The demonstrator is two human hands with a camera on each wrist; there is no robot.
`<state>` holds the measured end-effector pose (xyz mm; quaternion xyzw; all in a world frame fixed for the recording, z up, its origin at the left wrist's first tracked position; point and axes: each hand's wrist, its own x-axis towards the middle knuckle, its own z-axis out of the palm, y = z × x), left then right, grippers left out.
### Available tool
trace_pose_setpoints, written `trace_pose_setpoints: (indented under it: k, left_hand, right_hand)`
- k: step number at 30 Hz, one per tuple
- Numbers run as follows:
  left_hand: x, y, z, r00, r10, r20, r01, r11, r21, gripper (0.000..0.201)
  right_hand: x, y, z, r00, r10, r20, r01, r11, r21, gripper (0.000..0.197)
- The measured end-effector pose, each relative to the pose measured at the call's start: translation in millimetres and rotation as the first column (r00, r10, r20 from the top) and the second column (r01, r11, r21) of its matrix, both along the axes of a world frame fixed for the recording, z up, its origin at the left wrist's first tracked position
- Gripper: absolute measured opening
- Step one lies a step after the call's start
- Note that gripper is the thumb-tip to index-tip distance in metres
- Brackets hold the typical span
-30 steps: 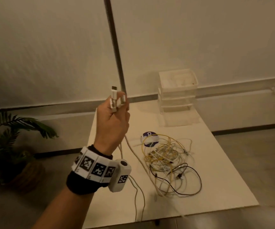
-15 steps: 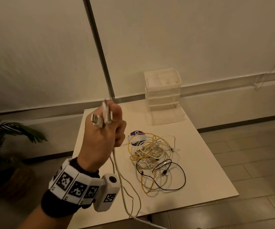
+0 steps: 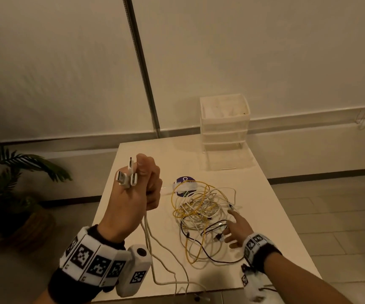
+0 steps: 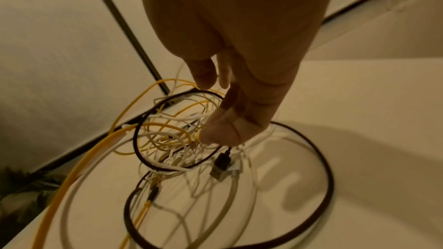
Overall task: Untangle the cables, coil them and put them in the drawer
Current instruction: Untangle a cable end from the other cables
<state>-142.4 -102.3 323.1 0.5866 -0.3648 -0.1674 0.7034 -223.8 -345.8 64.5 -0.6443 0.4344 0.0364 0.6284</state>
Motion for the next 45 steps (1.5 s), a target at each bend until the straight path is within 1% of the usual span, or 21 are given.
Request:
trace_pose_setpoints:
  k: [2, 4, 6, 8, 10, 13, 15, 16, 19, 21, 23, 24, 26, 28, 31, 35, 36, 38, 40, 42, 45]
  left_hand:
    - [2, 1, 0, 0.999, 0.038, 0.013, -0.038, 0.999, 0.016, 0.068]
    - [5, 3, -2, 0.996, 0.083, 0.024, -0.084, 0.996, 0.021, 0.062]
    - [8, 4, -5, 0.992, 0.121, 0.03, -0.121, 0.993, 0.012, 0.056]
    - [10, 3, -7, 0.991, 0.133, 0.017, -0.133, 0.991, 0.005, 0.055]
    - [11, 2, -6, 0.991, 0.131, -0.002, -0.131, 0.991, 0.017, 0.06]
    - [14, -6, -4, 0.988, 0.157, 0.007, -0.157, 0.986, 0.061, 0.066]
    - [15, -15, -2, 0.987, 0.161, -0.027, -0.159, 0.985, 0.061, 0.067]
    - [16, -21, 0, 0.988, 0.148, -0.044, -0.146, 0.988, 0.058, 0.067]
    - [16, -35, 2, 0.991, 0.118, -0.065, -0.113, 0.99, 0.08, 0.061]
    - [16, -42, 0, 0.99, 0.126, -0.069, -0.118, 0.987, 0.111, 0.056]
    - [18, -47, -2, 0.985, 0.145, -0.096, -0.132, 0.983, 0.126, 0.057]
    - [21, -48, -2, 0.981, 0.153, -0.118, -0.139, 0.982, 0.126, 0.058]
    - [25, -49, -1, 0.974, 0.158, -0.16, -0.139, 0.983, 0.121, 0.059]
    - [26, -50, 1, 0.969, 0.142, -0.202, -0.122, 0.987, 0.109, 0.058]
    - [30, -48, 1, 0.969, 0.098, -0.225, -0.079, 0.993, 0.092, 0.056]
    - [32, -46, -5, 0.98, 0.099, -0.17, -0.083, 0.992, 0.1, 0.052]
    - [34, -45, -7, 0.98, 0.106, -0.167, -0.091, 0.991, 0.097, 0.049]
    - [37, -45, -8, 0.98, 0.112, -0.164, -0.098, 0.991, 0.087, 0.046]
    - [39, -46, -9, 0.982, 0.102, -0.157, -0.088, 0.992, 0.095, 0.046]
    - [42, -48, -10, 0.984, 0.096, -0.151, -0.079, 0.991, 0.111, 0.049]
    - [44, -51, -11, 0.986, 0.097, -0.137, -0.077, 0.987, 0.143, 0.059]
  right_hand:
    - [11, 3, -2, 0.995, -0.09, -0.046, 0.096, 0.984, 0.15, 0.018]
    - [15, 4, -6, 0.983, -0.166, -0.072, 0.178, 0.958, 0.224, 0.021]
    - [14, 2, -9, 0.961, -0.275, -0.027, 0.272, 0.924, 0.269, 0.026]
    - [11, -2, -6, 0.916, -0.391, 0.088, 0.353, 0.89, 0.288, 0.028]
    - [7, -3, 7, 0.852, -0.475, 0.222, 0.41, 0.867, 0.283, 0.023]
    - [5, 1, 48, 0.732, -0.525, 0.434, 0.442, 0.851, 0.284, 0.013]
    - [6, 8, 82, 0.675, -0.472, 0.566, 0.404, 0.879, 0.252, 0.021]
    - [8, 12, 100, 0.654, -0.422, 0.628, 0.356, 0.904, 0.237, 0.022]
    - [12, 28, 145, 0.621, -0.293, 0.727, 0.11, 0.951, 0.289, 0.023]
    - [15, 36, 167, 0.625, -0.183, 0.759, -0.029, 0.966, 0.257, 0.027]
    - [16, 43, 181, 0.618, -0.03, 0.786, -0.1, 0.988, 0.116, 0.036]
    - [18, 47, 189, 0.607, 0.063, 0.793, -0.115, 0.993, 0.009, 0.041]
    - [21, 56, 201, 0.582, 0.25, 0.774, -0.134, 0.968, -0.212, 0.053]
    - [25, 65, 207, 0.569, 0.373, 0.732, -0.132, 0.921, -0.367, 0.06]
    - [32, 80, 209, 0.561, 0.423, 0.712, -0.08, 0.884, -0.461, 0.064]
    - [37, 91, 201, 0.529, 0.495, 0.689, 0.024, 0.803, -0.596, 0.074]
    - [40, 92, 198, 0.527, 0.514, 0.677, 0.047, 0.778, -0.626, 0.072]
    - [43, 94, 195, 0.523, 0.554, 0.647, 0.091, 0.719, -0.689, 0.061]
    - [46, 95, 193, 0.525, 0.57, 0.631, 0.126, 0.682, -0.721, 0.052]
    - [47, 97, 193, 0.536, 0.572, 0.62, 0.149, 0.659, -0.737, 0.05]
    - [46, 99, 193, 0.548, 0.571, 0.611, 0.176, 0.635, -0.752, 0.052]
